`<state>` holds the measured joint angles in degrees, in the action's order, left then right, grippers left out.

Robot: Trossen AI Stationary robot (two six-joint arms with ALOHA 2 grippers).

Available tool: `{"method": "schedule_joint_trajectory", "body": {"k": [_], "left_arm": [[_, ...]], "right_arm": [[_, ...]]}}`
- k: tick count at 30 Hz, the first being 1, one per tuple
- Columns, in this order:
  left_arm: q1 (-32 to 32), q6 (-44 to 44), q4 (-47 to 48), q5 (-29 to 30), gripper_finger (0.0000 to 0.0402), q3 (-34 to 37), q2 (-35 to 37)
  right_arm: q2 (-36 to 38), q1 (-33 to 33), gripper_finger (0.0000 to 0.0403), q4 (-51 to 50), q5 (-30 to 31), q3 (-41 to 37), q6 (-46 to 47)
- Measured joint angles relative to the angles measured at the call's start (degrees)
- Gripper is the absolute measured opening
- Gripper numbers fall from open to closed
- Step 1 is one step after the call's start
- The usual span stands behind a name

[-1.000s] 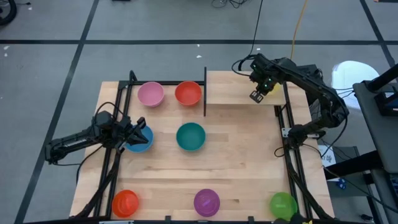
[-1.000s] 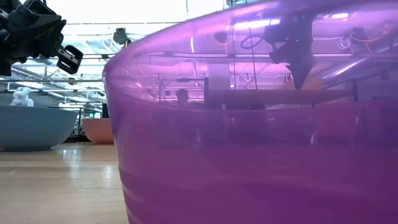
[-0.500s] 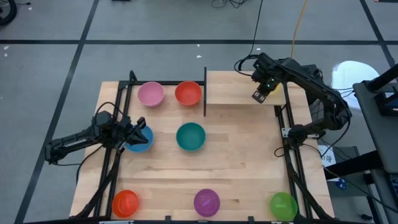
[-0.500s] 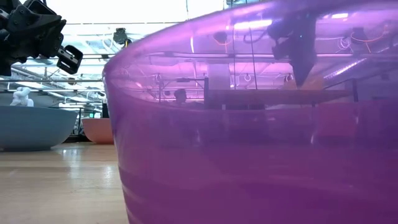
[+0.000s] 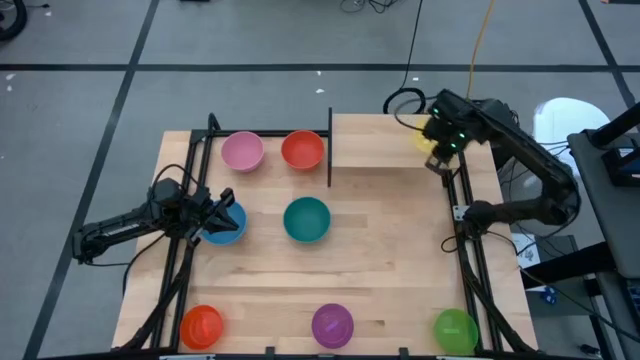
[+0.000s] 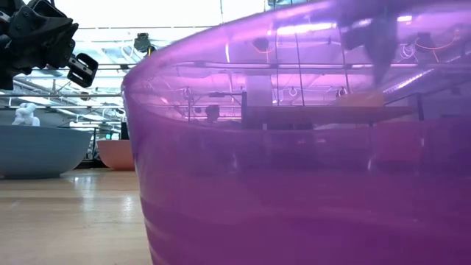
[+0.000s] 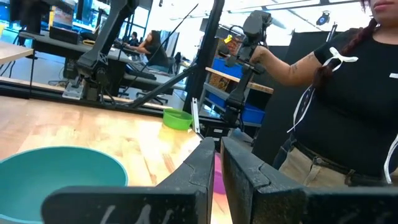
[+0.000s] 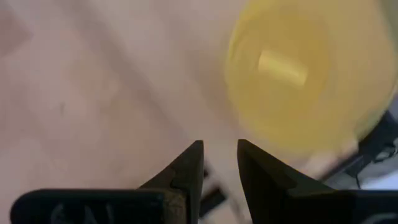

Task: Place and stack bowls onto a shelf
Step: Put the dark green bowl on the shelf

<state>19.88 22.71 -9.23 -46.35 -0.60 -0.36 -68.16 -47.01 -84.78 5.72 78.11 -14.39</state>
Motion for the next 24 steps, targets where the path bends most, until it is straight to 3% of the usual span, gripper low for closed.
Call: {"method": "schedule_joint_trajectory", "body": {"k": [3, 8, 12, 19, 24], "left_arm": [[0.02, -0.69, 0.02, 0.00, 0.0033, 0.00, 0.00], [0.00, -2.36, 0.00, 0.00, 0.0033, 0.00, 0.00], [0.02, -2.50, 0.00, 0.00, 0.0033, 0.00, 0.00], [0.00, 5.35, -1.28, 0.02, 0.0033, 0.00, 0.00], [0.01, 12.15, -5.05, 0.02, 0.0033, 0.00, 0.00]], "right_arm": [[3.65, 1.74, 0.0089, -5.67, -3.14, -0.04, 0.18], [10.32, 4.99, 0.0089, -5.17, -18.88, -0.13, 4.24], [14.31, 8.14, 0.0089, -5.13, -25.86, -0.13, 6.56], [18.21, 12.55, 0.0089, -5.25, -31.22, -0.13, 8.99], [19.02, 13.89, 0.0089, -5.23, -31.35, -0.13, 10.73]]}}
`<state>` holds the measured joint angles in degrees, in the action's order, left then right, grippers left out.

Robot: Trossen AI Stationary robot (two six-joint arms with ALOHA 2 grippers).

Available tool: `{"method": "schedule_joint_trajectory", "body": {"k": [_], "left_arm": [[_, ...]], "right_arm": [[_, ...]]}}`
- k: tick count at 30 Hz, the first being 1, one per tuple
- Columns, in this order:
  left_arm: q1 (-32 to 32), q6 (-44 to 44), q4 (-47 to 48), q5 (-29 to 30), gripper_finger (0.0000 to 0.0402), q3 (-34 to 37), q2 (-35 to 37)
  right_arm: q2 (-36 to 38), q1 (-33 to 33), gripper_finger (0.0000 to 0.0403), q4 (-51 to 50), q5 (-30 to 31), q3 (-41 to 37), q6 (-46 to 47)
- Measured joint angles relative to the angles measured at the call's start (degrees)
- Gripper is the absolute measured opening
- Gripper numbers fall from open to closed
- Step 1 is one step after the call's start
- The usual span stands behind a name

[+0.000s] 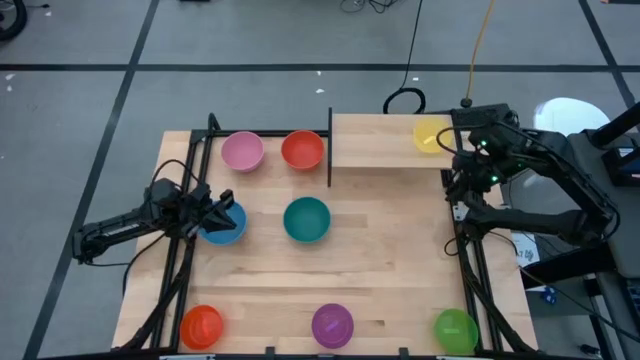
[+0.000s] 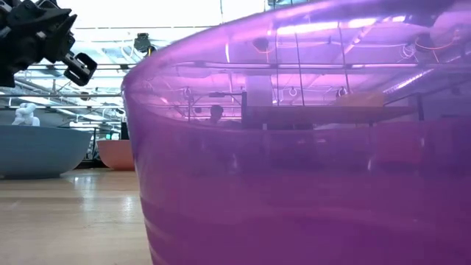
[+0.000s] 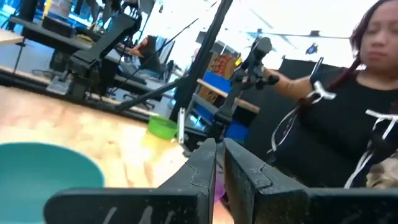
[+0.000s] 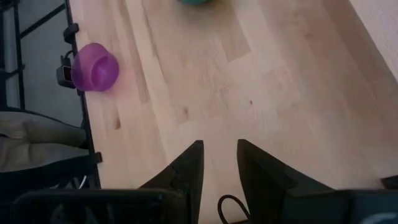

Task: Place and stack bowls onto a shelf
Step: Put the dark green bowl on the shelf

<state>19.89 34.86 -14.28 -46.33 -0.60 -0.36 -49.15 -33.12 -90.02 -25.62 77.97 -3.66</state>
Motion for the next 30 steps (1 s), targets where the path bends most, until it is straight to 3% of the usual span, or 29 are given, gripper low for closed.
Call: {"method": "schedule_joint_trajectory", "body": {"k": [10, 13, 15, 20, 25, 30], "left_arm": [[0.02, 1.15, -10.95, 3.87, 0.0033, 0.00, 0.00], [-0.01, -1.93, -13.05, 5.39, 0.0033, 0.00, 0.00], [-0.01, -2.70, -14.14, 8.09, 0.0033, 0.00, 0.00], [0.10, 4.91, -12.07, 18.62, 0.0033, -0.17, 0.00], [0.07, 2.42, 4.79, 18.56, 0.0020, -7.66, -0.18], [0.06, -6.34, 30.03, 19.91, 0.0006, -22.82, -5.10]], "right_arm": [[-0.02, 0.19, 0.0089, 0.00, 0.13, 0.00, 0.00], [-0.02, 0.19, 0.0089, 0.00, 0.13, 0.00, 0.00], [-0.02, 0.19, 0.0089, 0.00, 0.15, 0.00, 0.02], [-0.15, 0.19, 0.0089, 0.31, 0.24, 0.00, 0.02], [-0.13, 0.19, 0.0089, 2.12, 0.24, 0.00, 0.05], [-0.15, 0.19, 0.0089, 2.27, 0.24, 0.00, 0.05]]}}
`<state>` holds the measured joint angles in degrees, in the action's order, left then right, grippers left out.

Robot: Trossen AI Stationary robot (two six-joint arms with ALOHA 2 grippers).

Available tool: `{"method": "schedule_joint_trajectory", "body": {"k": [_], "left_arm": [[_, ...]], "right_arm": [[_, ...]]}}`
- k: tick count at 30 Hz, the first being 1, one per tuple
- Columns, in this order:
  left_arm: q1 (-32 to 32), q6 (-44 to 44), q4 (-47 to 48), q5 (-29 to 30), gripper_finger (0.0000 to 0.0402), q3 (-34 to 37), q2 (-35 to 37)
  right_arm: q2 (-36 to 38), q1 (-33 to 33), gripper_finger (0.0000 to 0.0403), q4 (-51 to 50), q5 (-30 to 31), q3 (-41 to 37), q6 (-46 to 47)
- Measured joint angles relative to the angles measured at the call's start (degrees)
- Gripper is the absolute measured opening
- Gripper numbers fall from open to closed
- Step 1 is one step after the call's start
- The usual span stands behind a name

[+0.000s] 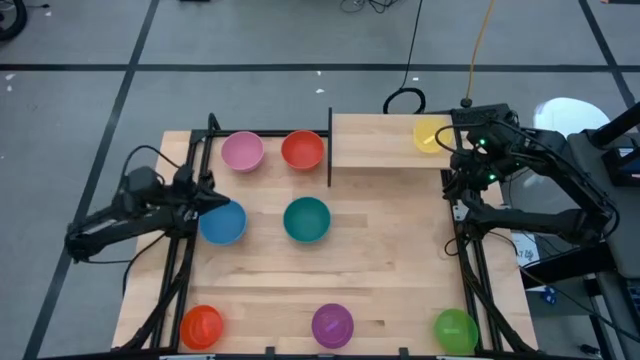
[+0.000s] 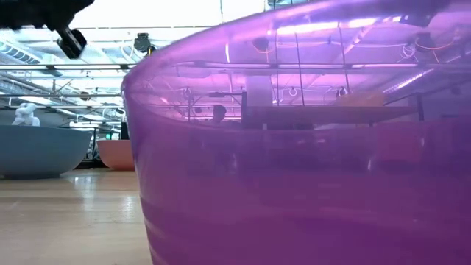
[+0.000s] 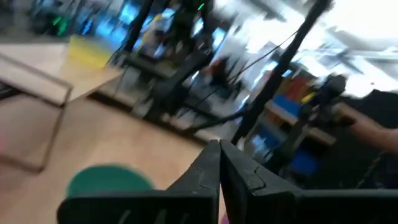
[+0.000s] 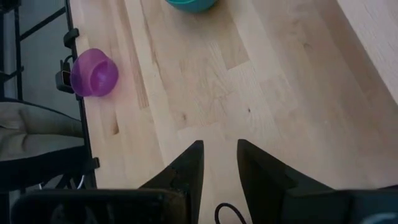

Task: Place and stack bowls onto a shelf
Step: Put the dark green bowl on the shelf

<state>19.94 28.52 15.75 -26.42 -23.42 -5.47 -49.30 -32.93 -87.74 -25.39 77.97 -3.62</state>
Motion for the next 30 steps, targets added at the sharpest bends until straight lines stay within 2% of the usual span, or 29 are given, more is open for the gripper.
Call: {"method": "schedule_joint_trajectory", "body": {"k": [4, 9, 12, 16, 24, 30], "left_arm": [[0.00, -5.51, 14.22, 1.56, 0.0004, -11.52, -7.87], [-0.20, -7.88, 27.93, 1.45, 0.0003, -23.33, -18.74], [-0.24, -7.86, 30.12, 1.41, 0.0005, -27.55, -23.70], [-0.23, -6.42, 29.48, -0.09, 0.0017, -30.38, -28.04], [-0.22, 7.69, 29.42, -2.26, 0.0018, -30.58, -33.23], [-0.22, 11.16, 29.44, -3.73, 0.0060, -30.58, -38.18]], "right_arm": [[0.00, 0.00, 0.0089, 0.00, 0.00, 0.00, 0.00], [0.02, 0.00, 0.0089, 0.02, -0.11, 0.00, -0.02], [0.01, 0.00, 0.0089, 0.02, -0.13, 0.00, -0.02], [0.00, 0.00, 0.0089, 0.02, -0.15, 0.00, -0.11], [0.00, 0.00, 0.0089, 0.02, -0.17, 0.02, -0.57], [0.00, 0.00, 0.0089, 0.02, -0.20, 0.02, -1.72]]}}
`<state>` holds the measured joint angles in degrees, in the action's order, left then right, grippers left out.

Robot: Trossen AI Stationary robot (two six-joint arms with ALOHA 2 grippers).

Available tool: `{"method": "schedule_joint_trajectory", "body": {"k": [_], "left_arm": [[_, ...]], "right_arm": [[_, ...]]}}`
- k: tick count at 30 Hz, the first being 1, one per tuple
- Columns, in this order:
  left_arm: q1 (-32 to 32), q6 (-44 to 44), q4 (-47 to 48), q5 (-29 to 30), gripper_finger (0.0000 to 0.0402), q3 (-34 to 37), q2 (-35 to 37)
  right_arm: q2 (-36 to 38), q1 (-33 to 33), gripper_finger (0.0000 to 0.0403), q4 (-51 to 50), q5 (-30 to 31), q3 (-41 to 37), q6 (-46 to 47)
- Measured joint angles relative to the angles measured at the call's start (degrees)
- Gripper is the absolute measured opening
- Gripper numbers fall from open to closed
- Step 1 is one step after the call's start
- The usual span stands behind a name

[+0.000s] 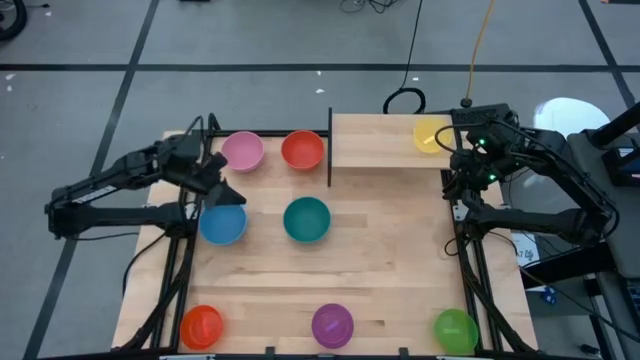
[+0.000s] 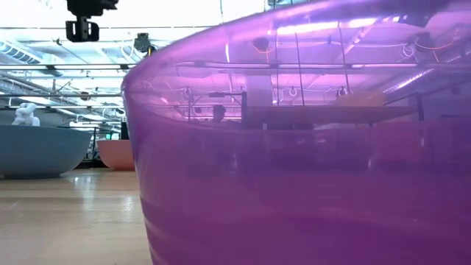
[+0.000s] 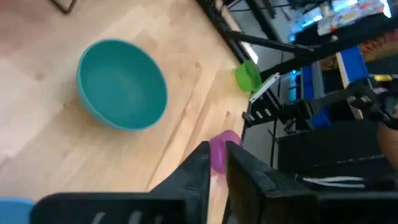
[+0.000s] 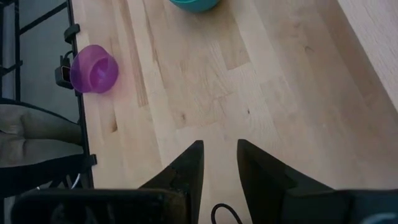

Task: Place and stack bowls onto a shelf
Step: Put the dark green bowl on the shelf

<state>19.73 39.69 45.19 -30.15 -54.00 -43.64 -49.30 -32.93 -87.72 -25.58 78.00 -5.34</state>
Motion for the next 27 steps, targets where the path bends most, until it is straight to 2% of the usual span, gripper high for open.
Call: {"method": "schedule_joint_trajectory", "body": {"k": [7, 17, 21, 27], "left_arm": [[-0.55, -3.26, -0.19, -0.21, 0.0110, 0.00, -6.31], [-9.20, -27.08, -4.16, 0.74, 0.0118, 0.00, -18.01], [-13.70, -36.45, -7.77, 5.16, 0.0118, 0.02, -22.13], [-19.59, -50.20, -12.40, 16.64, 0.0118, 0.02, -27.11]], "right_arm": [[0.00, 0.00, 0.0089, 0.00, 0.00, 0.00, -0.05], [0.00, 0.00, 0.0089, 0.02, -0.02, 0.00, -0.05], [0.01, 0.00, 0.0089, 0.01, -0.02, 0.00, -0.05], [0.02, 0.00, 0.0089, 0.02, -0.02, 0.00, -0.04]]}}
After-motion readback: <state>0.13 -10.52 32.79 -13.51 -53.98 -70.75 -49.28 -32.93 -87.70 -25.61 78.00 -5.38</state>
